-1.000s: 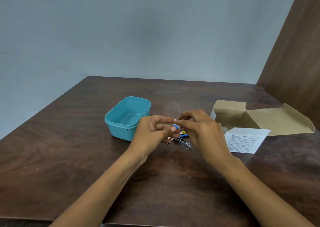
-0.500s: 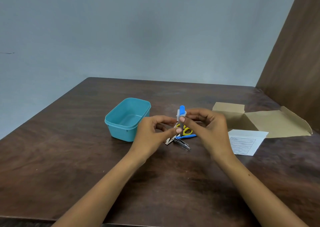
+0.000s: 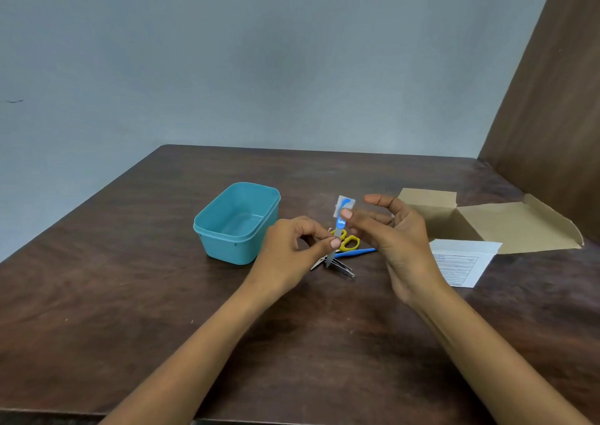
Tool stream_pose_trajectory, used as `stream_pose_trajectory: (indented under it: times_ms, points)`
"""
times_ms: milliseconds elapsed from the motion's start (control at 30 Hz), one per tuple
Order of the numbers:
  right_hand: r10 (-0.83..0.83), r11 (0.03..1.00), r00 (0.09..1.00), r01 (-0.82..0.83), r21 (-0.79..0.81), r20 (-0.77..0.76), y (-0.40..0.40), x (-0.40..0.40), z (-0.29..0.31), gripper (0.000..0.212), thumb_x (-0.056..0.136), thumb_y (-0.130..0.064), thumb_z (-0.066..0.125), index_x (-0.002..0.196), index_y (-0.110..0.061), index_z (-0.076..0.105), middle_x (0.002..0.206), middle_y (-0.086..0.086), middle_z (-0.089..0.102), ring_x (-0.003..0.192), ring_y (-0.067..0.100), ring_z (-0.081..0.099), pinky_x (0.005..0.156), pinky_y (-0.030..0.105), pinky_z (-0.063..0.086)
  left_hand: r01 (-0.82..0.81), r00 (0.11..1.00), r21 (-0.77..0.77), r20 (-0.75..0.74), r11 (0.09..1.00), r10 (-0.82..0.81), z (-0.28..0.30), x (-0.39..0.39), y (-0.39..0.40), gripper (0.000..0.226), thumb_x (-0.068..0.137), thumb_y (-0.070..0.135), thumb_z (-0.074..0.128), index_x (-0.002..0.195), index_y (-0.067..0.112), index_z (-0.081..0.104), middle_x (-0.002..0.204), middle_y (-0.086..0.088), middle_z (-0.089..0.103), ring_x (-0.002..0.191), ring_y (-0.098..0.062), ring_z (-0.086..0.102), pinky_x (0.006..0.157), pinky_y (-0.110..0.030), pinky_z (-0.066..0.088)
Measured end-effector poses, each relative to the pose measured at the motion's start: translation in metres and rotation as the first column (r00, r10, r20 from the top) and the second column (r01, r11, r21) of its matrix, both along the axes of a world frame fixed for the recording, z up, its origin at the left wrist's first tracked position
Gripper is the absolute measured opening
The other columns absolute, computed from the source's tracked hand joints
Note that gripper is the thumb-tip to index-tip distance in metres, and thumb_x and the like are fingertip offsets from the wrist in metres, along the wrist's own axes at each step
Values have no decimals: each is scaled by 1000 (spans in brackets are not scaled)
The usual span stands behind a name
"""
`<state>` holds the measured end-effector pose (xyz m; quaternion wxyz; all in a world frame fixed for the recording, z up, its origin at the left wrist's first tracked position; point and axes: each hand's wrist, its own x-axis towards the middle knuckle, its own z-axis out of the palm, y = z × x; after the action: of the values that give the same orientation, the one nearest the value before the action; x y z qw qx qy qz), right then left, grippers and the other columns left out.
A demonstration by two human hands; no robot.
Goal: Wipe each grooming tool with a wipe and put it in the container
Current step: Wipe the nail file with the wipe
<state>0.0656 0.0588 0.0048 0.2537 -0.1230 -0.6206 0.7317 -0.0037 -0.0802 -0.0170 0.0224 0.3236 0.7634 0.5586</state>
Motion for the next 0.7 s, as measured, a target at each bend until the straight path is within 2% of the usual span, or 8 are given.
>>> stream_pose_trajectory:
  times_ms: [67,133,167,333,567,700]
  points:
    - [3,999,999,-4,39,33,-1,-1,-3,49,66,-11,82,107,-11,55,76,7,75,62,15,67,73,34,56,-15,998,-41,-54,999,13,1,-1,-1,6,79,23,73,75,19,74,80,3,68,74,-11,62,66,-23,48]
    - [-10,998,998,6,63,62,-1,-1,-3,52,65,-11,83,109,-11,54,76,7,75,61,14,68,73,35,57,-27,996,-78,-92,997,20,2,-1,-3,6,79,23,73,74,20,73,80,6,67,73,-5,59,60,-10,41]
    - [-15,998,998,11,66,66,-1,-2,-3,53,65,-11,83,109,-11,54,74,6,75,60,13,68,71,33,57,-29,994,-91,-103,995,20,2,-1,-3,6,79,24,73,74,21,73,80,7,67,72,-3,58,59,-8,39]
    - [-97,995,995,97,28,0,3,-2,3,57,61,-8,84,108,-16,52,72,1,75,67,15,71,65,24,55,3,994,-119,-109,993,-16,3,-3,-4,6,78,30,73,73,28,70,82,9,67,72,-3,59,63,-17,43]
    - [-28,993,998,21,114,58,-4,-2,-5,58,60,-15,86,104,-21,50,77,5,75,71,20,71,78,36,55,-18,989,-103,-148,995,3,2,-7,-8,14,78,25,74,67,31,68,79,6,67,61,2,53,58,-15,37]
    - [-25,993,997,16,118,75,-3,-3,-6,60,59,-16,87,106,-21,50,78,4,75,76,22,72,83,38,55,-15,990,-113,-144,994,-1,2,-7,-8,13,78,26,73,68,31,68,79,7,67,61,2,53,59,-16,38]
